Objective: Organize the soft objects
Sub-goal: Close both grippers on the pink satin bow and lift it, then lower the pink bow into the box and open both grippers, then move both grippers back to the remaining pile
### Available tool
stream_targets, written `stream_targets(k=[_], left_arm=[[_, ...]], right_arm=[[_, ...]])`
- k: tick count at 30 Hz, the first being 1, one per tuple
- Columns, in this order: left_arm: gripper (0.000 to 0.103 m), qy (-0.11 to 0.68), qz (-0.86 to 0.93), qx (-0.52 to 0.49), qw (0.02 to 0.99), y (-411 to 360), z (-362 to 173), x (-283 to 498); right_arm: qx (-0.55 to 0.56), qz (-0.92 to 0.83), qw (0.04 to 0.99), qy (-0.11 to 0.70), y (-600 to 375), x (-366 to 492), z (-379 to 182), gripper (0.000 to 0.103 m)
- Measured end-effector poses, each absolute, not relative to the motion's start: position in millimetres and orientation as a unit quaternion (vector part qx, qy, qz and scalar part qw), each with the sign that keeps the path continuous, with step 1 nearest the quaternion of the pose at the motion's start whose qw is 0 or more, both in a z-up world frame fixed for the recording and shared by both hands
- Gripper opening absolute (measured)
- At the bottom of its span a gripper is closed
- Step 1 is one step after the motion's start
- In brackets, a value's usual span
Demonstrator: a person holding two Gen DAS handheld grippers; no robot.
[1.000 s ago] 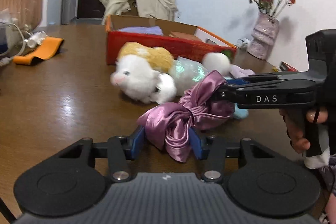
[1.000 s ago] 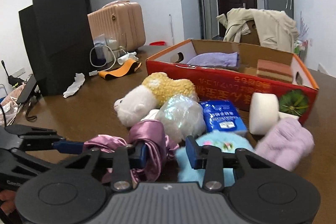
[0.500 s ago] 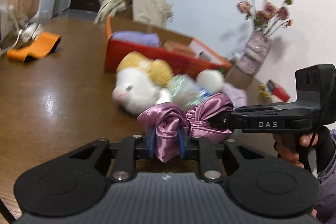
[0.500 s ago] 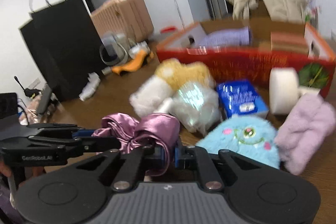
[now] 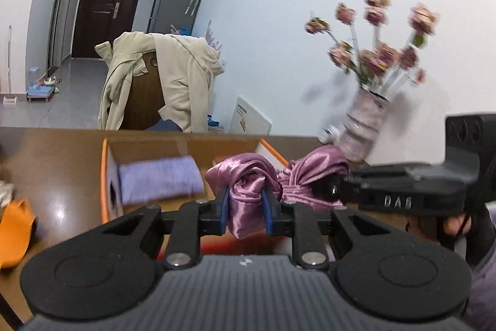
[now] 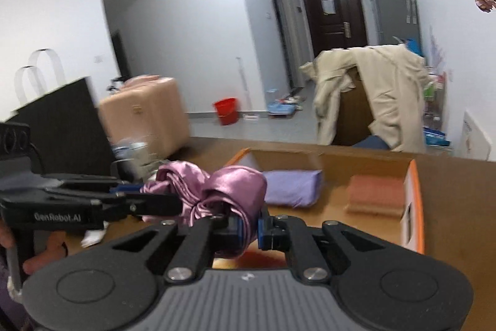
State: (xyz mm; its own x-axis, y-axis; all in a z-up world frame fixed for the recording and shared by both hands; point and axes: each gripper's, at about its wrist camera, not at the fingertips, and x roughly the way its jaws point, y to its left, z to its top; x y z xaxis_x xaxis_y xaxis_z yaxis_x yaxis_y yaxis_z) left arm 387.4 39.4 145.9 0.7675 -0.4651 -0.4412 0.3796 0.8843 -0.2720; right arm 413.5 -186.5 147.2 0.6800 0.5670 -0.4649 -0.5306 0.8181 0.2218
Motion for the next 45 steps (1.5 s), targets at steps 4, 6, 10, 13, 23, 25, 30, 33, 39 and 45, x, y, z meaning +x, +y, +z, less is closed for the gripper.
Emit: stream_targets(k=[4, 6, 10, 13, 23, 25, 30, 33, 39, 45], left_arm=[[0.022, 0.293, -0.211, -0.093, 0.928, 32.8, 133.4, 472.2], [0.022, 0.313, -0.190, -0.089, 0.926, 31.0, 121.5, 512.3], [0.024, 0.367, -0.160, -0.084, 0.912, 27.1, 87.5, 584.4], [0.025, 0.399, -0.146, -0.070, 0.903, 24.4, 64.1, 613.7], [0.046, 0.416, -0.139, -0.075, 0.896, 25.0, 43.2, 622.3], [0.059, 0.401, -0.122, -0.074, 0.905, 26.4, 55.2, 614.6], [0.066, 0.376, -0.110, -0.068, 0.918, 27.8, 93.8, 585.0], [0.073, 0.352, -0.106, -0.062, 0.928, 28.3, 126.7, 556.8], [0.083, 0.299, -0.099, -0.047, 0.948, 28.8, 193.4, 482.5], [0.092, 0.270, -0.091, -0.026, 0.958, 27.9, 237.0, 412.5]], right_arm=[[0.026, 0.265, 0.917, 0.296, -182.4, 498.7, 137.6, 0.009], [0.020, 0.253, 0.912, 0.322, -176.1, 541.2, 125.2, 0.009], [-0.028, 0.219, 0.903, 0.369, -155.5, 611.8, 88.9, 0.009], [-0.042, 0.210, 0.889, 0.406, -147.7, 642.4, 67.3, 0.012], [-0.051, 0.209, 0.878, 0.428, -138.8, 660.4, 40.0, 0.018], [-0.039, 0.214, 0.878, 0.426, -143.7, 657.9, 48.7, 0.023], [-0.042, 0.212, 0.893, 0.394, -151.9, 627.5, 95.0, 0.046], [-0.051, 0.196, 0.911, 0.360, -159.0, 597.0, 130.7, 0.062], [-0.059, 0.179, 0.936, 0.296, -176.2, 529.8, 197.9, 0.072], [-0.088, 0.168, 0.949, 0.251, -184.9, 452.9, 249.1, 0.074]])
